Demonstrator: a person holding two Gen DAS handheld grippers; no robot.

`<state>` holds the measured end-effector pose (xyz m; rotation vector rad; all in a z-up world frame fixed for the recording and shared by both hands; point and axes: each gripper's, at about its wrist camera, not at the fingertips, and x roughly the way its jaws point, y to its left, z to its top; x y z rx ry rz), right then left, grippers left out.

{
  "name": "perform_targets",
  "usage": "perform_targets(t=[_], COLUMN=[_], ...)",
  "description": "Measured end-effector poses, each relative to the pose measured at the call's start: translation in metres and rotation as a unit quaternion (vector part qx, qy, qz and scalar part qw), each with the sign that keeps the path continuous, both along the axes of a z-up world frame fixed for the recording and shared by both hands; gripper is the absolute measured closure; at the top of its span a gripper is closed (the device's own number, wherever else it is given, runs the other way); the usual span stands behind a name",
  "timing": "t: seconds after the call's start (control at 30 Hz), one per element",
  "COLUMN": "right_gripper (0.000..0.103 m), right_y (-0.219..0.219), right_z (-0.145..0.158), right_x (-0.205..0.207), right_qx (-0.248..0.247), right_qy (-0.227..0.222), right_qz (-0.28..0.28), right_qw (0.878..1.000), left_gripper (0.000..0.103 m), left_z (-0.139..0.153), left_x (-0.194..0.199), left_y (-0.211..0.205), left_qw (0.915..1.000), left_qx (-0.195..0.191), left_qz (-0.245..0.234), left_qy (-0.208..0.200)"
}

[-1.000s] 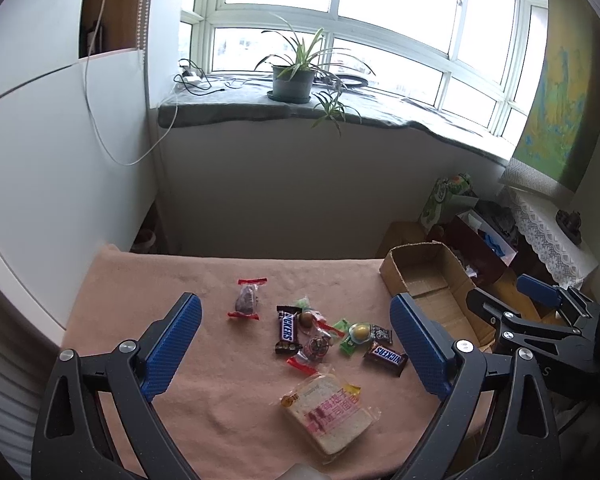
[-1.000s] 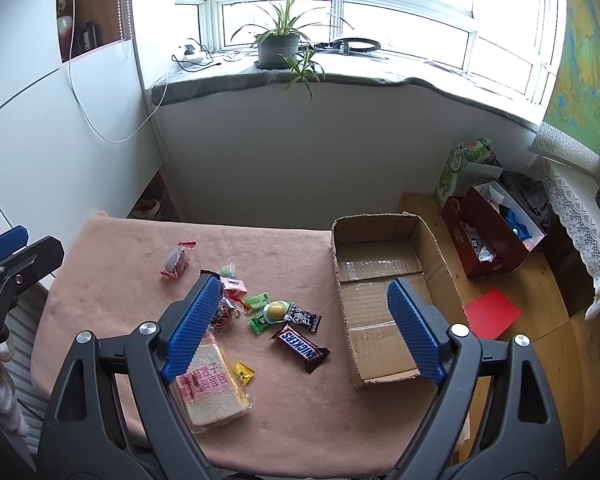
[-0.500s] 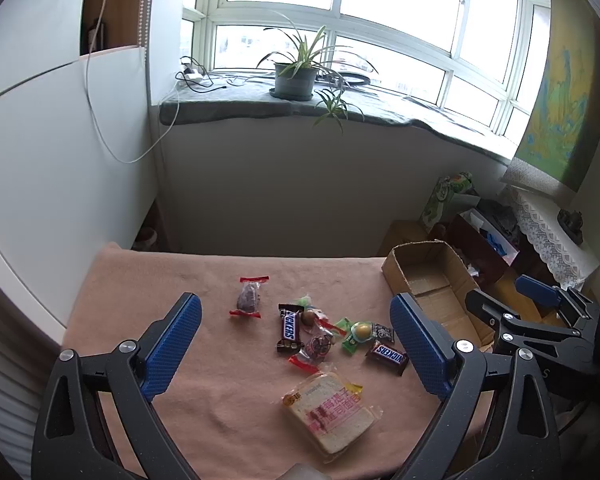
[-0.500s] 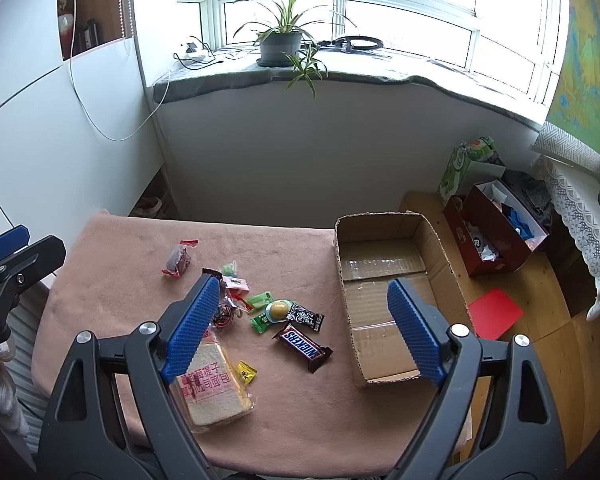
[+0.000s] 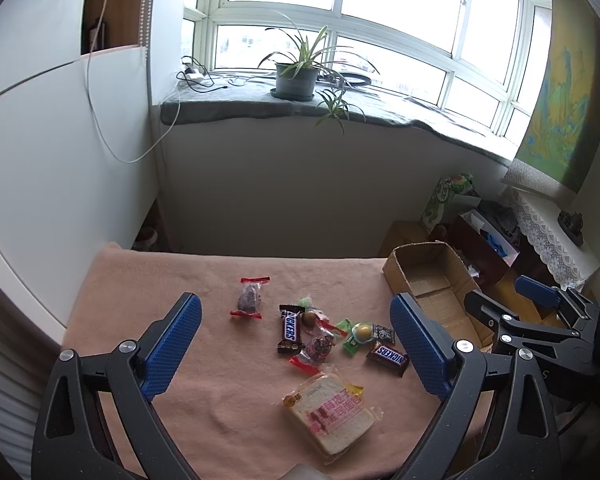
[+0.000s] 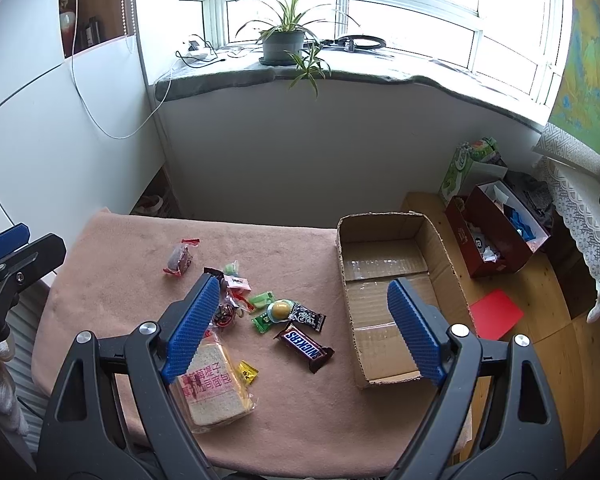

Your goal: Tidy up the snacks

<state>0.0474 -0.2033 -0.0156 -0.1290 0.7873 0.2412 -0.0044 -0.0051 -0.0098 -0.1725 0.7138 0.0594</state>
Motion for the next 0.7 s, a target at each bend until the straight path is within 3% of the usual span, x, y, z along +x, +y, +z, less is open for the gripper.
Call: perform_targets(t=[0.47, 0.7], right_gripper=[0.014, 0.014], right_y=[0.006, 0.006], right_z=[-0.009, -0.024], right_x=[-0.001, 0.007], right_qx=[-0.002, 0.002], right_qy=[0.005, 0.032], right_qz=[0.005, 0.016], right_qw=[1.0, 0.999], left_gripper=[0.007, 0.007], left_z=[-0.007, -0.019], left_x=[0.001, 0.005], left_y=[0.006, 0.014], left_qw=[0.9999, 0.9992], left_qx=[-0.005, -0.019], left_qz=[0.006, 0.013], left_qy=[0.01, 0.032])
